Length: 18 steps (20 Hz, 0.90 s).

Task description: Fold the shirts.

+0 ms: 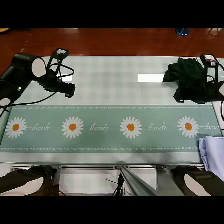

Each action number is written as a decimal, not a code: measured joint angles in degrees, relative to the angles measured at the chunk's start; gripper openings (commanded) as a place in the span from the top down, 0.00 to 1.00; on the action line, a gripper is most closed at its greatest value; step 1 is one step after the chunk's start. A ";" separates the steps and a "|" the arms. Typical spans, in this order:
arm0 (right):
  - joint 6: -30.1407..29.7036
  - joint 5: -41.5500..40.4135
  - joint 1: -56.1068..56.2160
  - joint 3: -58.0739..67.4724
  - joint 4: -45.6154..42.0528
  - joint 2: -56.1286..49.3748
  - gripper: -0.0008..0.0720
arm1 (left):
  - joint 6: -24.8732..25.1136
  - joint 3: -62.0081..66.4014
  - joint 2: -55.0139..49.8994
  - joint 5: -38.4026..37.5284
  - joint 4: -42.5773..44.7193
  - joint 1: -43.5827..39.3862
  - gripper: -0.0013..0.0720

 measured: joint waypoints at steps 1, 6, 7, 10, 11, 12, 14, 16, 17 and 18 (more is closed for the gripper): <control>0.00 -1.09 0.00 0.00 0.02 -0.04 0.16 | 0.00 0.00 0.00 0.00 0.02 0.02 0.00; 0.44 -13.75 -0.31 0.09 -5.70 -0.22 0.20 | 0.00 0.00 -0.26 1.42 0.02 0.02 0.00; 2.05 -18.53 -0.90 0.50 -8.90 -0.70 0.20 | 0.00 0.00 -0.31 1.84 0.02 0.00 0.00; 8.92 -28.55 -5.09 4.09 -16.50 -4.98 0.20 | 0.00 0.00 -0.46 2.16 0.00 0.00 0.00; 10.71 -30.73 -7.02 5.99 -17.33 -7.45 0.19 | 0.00 0.00 -0.46 2.19 0.02 0.00 0.00; 12.04 -32.02 -8.92 7.96 -17.35 -10.19 0.19 | 0.00 0.00 -0.46 2.23 0.02 0.02 0.00; 13.79 -33.99 -11.98 11.65 -15.63 -15.87 0.19 | 0.00 0.00 -0.48 2.21 0.00 0.02 0.00; 14.62 -35.04 -13.94 14.67 -13.05 -21.53 0.19 | 0.00 -0.02 -0.48 2.16 0.00 0.02 0.00; 14.80 -35.52 -14.58 15.76 -12.22 -24.00 0.18 | 0.00 0.00 -0.50 2.08 0.00 0.02 0.00; 14.97 -35.98 -15.02 16.63 -11.34 -26.47 0.17 | 0.00 -0.02 -0.55 1.99 0.00 0.00 0.00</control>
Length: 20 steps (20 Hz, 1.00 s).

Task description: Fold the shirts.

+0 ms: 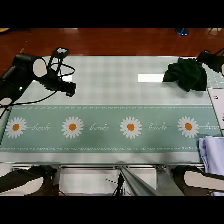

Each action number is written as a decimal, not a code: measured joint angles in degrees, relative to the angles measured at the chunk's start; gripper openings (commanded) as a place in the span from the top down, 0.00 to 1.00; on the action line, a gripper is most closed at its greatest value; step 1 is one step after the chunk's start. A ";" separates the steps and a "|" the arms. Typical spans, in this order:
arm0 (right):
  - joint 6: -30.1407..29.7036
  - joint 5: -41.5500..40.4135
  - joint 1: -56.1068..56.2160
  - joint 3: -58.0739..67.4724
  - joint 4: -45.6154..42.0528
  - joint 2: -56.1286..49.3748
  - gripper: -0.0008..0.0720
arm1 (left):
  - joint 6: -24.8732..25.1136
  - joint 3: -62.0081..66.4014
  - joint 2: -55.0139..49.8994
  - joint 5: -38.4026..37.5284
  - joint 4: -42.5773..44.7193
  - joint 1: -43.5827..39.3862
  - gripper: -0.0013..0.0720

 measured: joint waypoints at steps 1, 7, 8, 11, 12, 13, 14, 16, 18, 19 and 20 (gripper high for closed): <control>0.15 0.02 -0.31 0.52 0.55 -2.19 0.17 | 0.00 0.02 0.00 -0.02 0.00 0.00 0.00; -0.07 -1.27 -1.05 1.86 2.01 -12.22 0.30 | -0.02 0.02 -0.11 -0.09 -1.73 0.00 0.00; -0.31 -1.73 -1.05 1.97 2.05 -13.20 0.70 | -0.02 0.02 -0.11 -0.11 -2.47 0.02 0.00; -0.57 -2.67 -1.11 2.03 2.51 -14.45 0.96 | 0.02 0.02 -0.11 -0.11 -3.78 0.00 0.00; -0.72 -2.71 -1.11 2.05 2.51 -14.01 0.96 | 0.04 0.02 -0.07 -0.09 -4.13 0.00 0.00; -1.01 -2.95 -1.11 2.05 2.51 -12.96 0.96 | 0.07 0.07 0.02 -0.15 -4.33 0.02 0.00; -1.53 -3.45 -1.11 2.05 2.49 -11.39 0.96 | 0.07 0.39 0.13 -0.35 -4.46 0.02 0.00; -3.39 -4.33 -1.11 2.03 2.49 -6.64 0.96 | 0.11 2.03 0.59 -1.27 -4.68 0.00 0.01; -4.74 -6.03 -1.09 2.08 2.49 -0.02 0.96 | 0.17 5.31 1.38 -2.34 -4.79 0.02 0.01; -5.27 -6.84 -0.92 2.05 2.62 3.93 0.96 | 0.26 7.69 1.99 -3.41 -4.83 0.00 0.01; -5.51 -7.74 -0.52 2.08 3.13 7.87 0.96 | 0.26 10.27 2.73 -4.09 -4.96 0.00 0.01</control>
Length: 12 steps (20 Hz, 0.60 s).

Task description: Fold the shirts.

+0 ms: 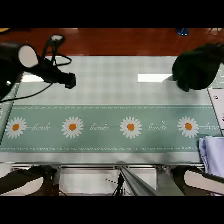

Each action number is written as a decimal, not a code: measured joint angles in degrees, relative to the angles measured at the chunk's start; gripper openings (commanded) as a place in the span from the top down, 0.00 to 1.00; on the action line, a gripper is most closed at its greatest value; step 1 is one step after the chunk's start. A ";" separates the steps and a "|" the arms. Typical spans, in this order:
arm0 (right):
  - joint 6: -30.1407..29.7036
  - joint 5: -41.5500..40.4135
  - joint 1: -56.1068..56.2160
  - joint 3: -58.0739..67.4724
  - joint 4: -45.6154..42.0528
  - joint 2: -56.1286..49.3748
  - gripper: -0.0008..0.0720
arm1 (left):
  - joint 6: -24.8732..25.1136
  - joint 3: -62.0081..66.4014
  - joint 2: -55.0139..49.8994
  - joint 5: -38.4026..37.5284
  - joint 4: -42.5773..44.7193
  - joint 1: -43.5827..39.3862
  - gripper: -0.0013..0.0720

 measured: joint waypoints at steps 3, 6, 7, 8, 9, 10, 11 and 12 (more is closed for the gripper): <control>-0.63 -1.46 3.15 0.00 2.73 13.27 0.96 | 0.00 9.51 3.43 -1.97 -1.14 -0.09 0.01; -0.98 -1.75 8.26 0.00 4.13 25.40 0.96 | 0.00 18.97 8.48 -2.97 -2.95 -0.11 0.01; -1.03 -1.55 9.94 0.00 4.57 28.72 0.96 | 0.00 21.40 10.45 -3.08 -3.32 -0.11 0.00; -1.05 -0.96 11.47 0.02 4.92 31.76 0.96 | 0.00 22.97 12.31 -3.32 -3.67 -0.11 0.00; -1.05 0.33 12.96 0.02 5.33 34.47 0.96 | -0.02 24.26 14.36 -3.52 -3.89 -0.11 0.00; -1.05 2.21 14.16 0.02 5.66 36.59 0.96 | -0.02 25.09 16.09 -3.89 -4.07 -0.11 0.00; -1.05 4.59 15.30 0.02 6.05 38.40 0.96 | -0.02 25.73 17.66 -5.07 -4.13 -0.11 0.00; -1.09 7.26 16.15 0.02 6.45 39.63 0.96 | -0.02 26.18 18.88 -6.08 -4.26 -0.11 0.01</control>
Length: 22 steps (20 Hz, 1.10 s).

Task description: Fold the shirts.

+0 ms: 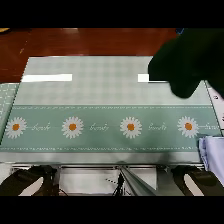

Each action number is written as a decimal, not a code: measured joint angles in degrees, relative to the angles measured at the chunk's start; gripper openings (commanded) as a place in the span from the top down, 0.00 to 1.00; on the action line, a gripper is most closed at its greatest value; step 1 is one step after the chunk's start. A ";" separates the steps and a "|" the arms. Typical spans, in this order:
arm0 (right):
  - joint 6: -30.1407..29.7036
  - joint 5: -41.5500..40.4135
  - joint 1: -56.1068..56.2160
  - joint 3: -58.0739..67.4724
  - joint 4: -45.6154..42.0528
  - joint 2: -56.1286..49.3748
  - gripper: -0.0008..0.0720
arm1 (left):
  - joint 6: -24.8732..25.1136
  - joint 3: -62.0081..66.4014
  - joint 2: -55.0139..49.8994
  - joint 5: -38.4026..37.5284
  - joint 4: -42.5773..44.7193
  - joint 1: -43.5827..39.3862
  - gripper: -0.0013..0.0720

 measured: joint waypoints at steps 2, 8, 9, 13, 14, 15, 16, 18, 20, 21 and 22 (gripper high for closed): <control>-1.14 6.36 1.73 0.00 0.57 1.07 0.96 | -0.15 0.52 1.49 -3.34 -0.09 0.00 0.01; -9.35 20.98 13.81 -0.02 6.56 -8.33 0.96 | -0.20 -2.62 2.54 -11.15 -2.25 0.00 0.01; -9.86 21.79 17.16 -0.02 7.08 -11.26 0.96 | -0.22 -3.85 2.58 -11.52 -2.99 0.00 0.01; -10.73 21.53 30.69 -0.02 8.59 -25.57 0.96 | -0.26 -8.70 2.64 -14.78 -4.11 0.00 0.01; -10.71 20.87 33.40 -0.02 8.94 -29.03 0.96 | -0.24 -9.79 2.69 -15.54 -4.28 0.00 0.01; -10.71 20.04 36.00 -0.02 9.33 -32.50 0.96 | -0.24 -10.95 2.71 -16.61 -4.35 0.00 0.01; -10.69 19.04 38.12 -0.02 9.79 -35.60 0.88 | -0.26 -12.02 2.73 -17.03 -4.39 0.00 0.01; -10.64 17.05 40.57 -0.02 10.08 -39.95 0.35 | -0.24 -14.40 2.75 -17.97 -4.44 0.00 0.01; -10.67 15.87 40.92 -0.02 8.57 -41.66 0.32 | -0.24 -16.96 2.75 -17.97 -4.37 0.00 0.01; -10.64 15.89 40.17 -0.02 7.67 -41.55 0.32 | -0.24 -18.64 2.75 -17.68 -4.33 0.00 0.01; -10.64 16.15 39.06 -0.02 6.32 -40.85 0.31 | -0.24 -20.59 2.73 -16.87 -4.26 0.00 0.01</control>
